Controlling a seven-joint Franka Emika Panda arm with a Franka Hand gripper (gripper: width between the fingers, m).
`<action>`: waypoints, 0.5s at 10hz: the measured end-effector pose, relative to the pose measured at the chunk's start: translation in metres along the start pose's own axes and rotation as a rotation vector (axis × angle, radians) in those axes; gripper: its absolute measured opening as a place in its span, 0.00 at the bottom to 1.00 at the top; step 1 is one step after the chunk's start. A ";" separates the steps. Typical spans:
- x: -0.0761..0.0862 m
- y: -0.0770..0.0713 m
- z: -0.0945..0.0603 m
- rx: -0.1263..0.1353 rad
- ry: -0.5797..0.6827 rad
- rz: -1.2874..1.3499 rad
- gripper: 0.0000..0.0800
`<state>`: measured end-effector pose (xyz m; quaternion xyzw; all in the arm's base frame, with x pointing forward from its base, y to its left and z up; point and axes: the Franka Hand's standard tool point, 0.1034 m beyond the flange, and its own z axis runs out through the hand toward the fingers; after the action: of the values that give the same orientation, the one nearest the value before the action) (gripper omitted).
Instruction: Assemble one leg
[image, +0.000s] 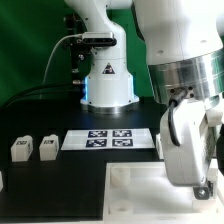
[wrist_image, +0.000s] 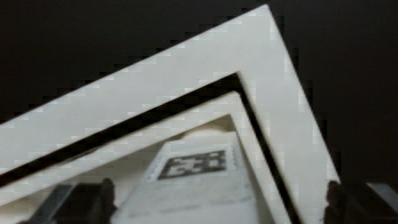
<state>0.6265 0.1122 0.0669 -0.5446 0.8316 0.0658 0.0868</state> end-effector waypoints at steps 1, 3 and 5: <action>-0.001 0.006 -0.004 -0.002 -0.002 -0.005 0.80; -0.007 0.015 -0.016 -0.003 -0.023 -0.012 0.81; -0.005 0.014 -0.018 -0.010 -0.045 -0.016 0.81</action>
Offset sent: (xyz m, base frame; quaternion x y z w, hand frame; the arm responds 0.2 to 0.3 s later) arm -0.0113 0.0086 0.0248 -0.0459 -0.0860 0.0217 0.9950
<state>0.6143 0.1189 0.0861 -0.5500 0.8247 0.0815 0.1035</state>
